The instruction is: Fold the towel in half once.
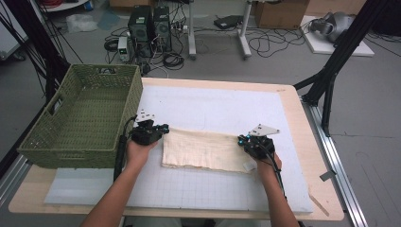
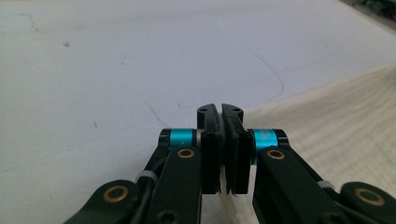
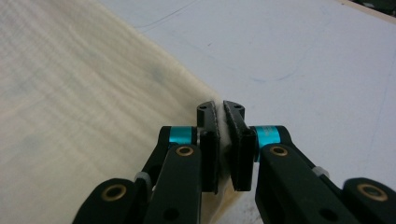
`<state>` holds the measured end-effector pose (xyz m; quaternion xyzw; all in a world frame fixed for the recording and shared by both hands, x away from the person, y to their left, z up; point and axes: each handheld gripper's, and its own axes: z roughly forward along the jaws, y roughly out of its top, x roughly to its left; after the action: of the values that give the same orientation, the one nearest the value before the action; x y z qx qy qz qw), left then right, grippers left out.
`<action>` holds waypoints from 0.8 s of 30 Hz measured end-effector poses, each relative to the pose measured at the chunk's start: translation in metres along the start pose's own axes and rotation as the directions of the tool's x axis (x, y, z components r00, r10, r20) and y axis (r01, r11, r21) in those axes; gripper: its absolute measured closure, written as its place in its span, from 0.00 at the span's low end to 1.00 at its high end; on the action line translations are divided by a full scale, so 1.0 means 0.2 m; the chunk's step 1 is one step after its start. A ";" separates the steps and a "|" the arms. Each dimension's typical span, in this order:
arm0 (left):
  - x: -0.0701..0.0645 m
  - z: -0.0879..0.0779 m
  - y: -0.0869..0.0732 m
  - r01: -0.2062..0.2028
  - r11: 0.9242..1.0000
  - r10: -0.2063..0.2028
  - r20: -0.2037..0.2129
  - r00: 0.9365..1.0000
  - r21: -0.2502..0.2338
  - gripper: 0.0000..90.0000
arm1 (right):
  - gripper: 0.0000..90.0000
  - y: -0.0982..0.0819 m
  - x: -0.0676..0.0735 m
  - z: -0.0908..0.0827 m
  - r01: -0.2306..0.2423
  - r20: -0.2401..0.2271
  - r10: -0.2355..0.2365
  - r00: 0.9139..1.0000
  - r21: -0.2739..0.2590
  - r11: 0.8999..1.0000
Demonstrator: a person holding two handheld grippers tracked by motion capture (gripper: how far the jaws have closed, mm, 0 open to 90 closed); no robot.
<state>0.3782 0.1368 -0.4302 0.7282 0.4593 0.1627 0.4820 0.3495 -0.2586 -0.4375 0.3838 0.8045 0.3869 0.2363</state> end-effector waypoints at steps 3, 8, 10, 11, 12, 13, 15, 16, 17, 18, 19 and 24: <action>0.01 0.03 -0.02 0.019 1.000 -0.018 -0.012 1.000 0.016 0.95 | 0.94 0.02 -0.01 0.03 -0.008 0.023 0.008 1.000 0.007 1.000; 0.02 0.05 -0.02 0.026 1.000 -0.025 -0.026 0.999 0.010 0.95 | 0.94 0.03 -0.01 0.08 -0.009 0.051 0.007 0.999 0.033 0.999; 0.02 0.07 -0.03 0.029 0.999 -0.029 -0.032 0.999 0.023 0.95 | 0.94 0.04 -0.02 0.09 -0.022 0.054 0.020 0.998 0.036 0.999; 0.02 0.07 -0.03 0.025 0.999 -0.024 -0.034 0.999 0.032 0.94 | 0.94 0.04 -0.02 0.10 -0.018 0.059 0.016 0.998 0.038 0.999; 0.02 0.07 -0.04 0.031 0.999 -0.030 -0.036 0.999 0.033 0.92 | 0.92 0.03 -0.02 0.10 -0.016 0.060 0.013 0.998 0.042 0.999; 0.02 0.07 -0.03 0.035 0.999 -0.034 -0.036 0.999 0.031 0.87 | 0.86 0.03 -0.02 0.11 -0.021 0.068 0.018 0.998 0.049 0.999; 0.02 0.06 -0.03 0.047 0.999 -0.046 -0.046 0.998 0.015 0.70 | 0.74 0.02 -0.03 0.10 -0.045 0.092 0.040 0.995 0.047 0.998; 0.02 0.04 -0.02 0.048 0.999 -0.047 -0.045 0.998 0.011 0.63 | 0.67 0.02 -0.04 0.10 -0.060 0.101 0.056 0.993 0.037 0.998; 0.02 0.03 -0.02 0.046 0.999 -0.046 -0.042 0.998 0.009 0.57 | 0.66 0.02 -0.05 0.08 -0.077 0.107 0.074 0.991 0.022 0.997; 0.01 0.02 -0.02 0.034 0.999 -0.033 -0.033 0.999 0.011 0.55 | 0.63 0.02 -0.06 0.06 -0.080 0.102 0.080 0.992 -0.001 0.997; 0.01 0.00 -0.02 0.016 1.000 -0.015 -0.024 1.000 0.013 0.55 | 0.60 0.03 -0.06 0.04 -0.086 0.105 0.087 0.991 -0.019 0.996; -0.07 -0.04 -0.07 -0.105 0.993 0.102 0.054 0.993 0.048 0.64 | 0.61 0.03 -0.04 -0.06 -0.046 0.079 0.052 0.996 -0.067 0.997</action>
<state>0.3583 0.1311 -0.4365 0.7669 0.4125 0.1571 0.4659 0.3488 -0.2684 -0.4250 0.4108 0.7716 0.4028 0.2714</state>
